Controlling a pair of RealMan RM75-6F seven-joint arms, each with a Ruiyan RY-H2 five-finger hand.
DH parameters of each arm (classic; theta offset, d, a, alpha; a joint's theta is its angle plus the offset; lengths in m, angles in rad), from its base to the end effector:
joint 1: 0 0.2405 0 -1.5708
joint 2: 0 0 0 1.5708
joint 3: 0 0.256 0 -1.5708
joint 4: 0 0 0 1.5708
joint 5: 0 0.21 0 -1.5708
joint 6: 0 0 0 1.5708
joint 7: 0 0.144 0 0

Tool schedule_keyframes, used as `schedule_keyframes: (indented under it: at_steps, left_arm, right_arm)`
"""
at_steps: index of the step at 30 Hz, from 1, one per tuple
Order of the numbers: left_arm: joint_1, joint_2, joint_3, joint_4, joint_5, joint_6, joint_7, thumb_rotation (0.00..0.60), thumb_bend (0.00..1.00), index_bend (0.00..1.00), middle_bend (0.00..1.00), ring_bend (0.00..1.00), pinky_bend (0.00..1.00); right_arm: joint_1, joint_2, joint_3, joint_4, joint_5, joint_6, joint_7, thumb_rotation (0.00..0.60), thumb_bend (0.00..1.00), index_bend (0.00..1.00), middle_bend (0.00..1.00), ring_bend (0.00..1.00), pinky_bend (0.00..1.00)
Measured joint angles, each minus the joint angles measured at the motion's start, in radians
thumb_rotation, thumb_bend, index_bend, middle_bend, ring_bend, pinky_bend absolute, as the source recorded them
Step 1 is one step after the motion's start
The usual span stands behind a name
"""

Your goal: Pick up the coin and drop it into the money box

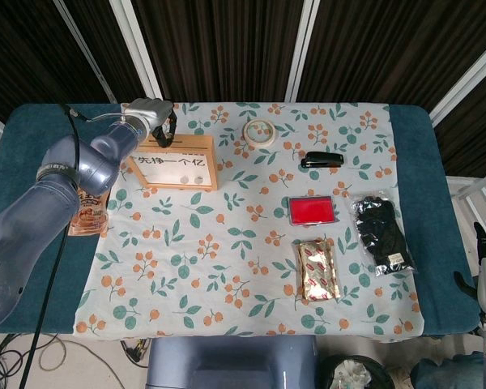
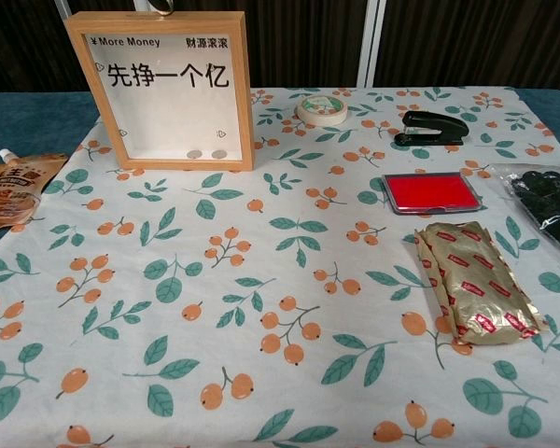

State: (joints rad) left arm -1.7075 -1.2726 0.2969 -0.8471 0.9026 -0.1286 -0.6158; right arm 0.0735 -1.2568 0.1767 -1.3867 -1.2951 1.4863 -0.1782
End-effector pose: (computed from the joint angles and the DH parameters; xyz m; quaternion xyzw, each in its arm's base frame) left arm -0.0197 0.5427 0.1373 -0.7337 -0.4728 -0.1500 0.4643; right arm -0.3617 -0.2002 0.1693 0.5307 -0.3320 0.3026 0.7187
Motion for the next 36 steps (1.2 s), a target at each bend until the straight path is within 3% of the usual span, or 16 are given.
schedule_keyframes:
  at_steps: [36]
  left_arm:
    - [-0.03, 0.002, 0.04, -0.039, 0.059, 0.042, -0.041, 0.6, 0.53, 0.53, 0.02, 0.0, 0.0]
  right_arm:
    - [-0.005, 0.0, 0.012, 0.003, 0.017, 0.012, -0.003, 0.6, 0.3, 0.0, 0.0, 0.0, 0.0]
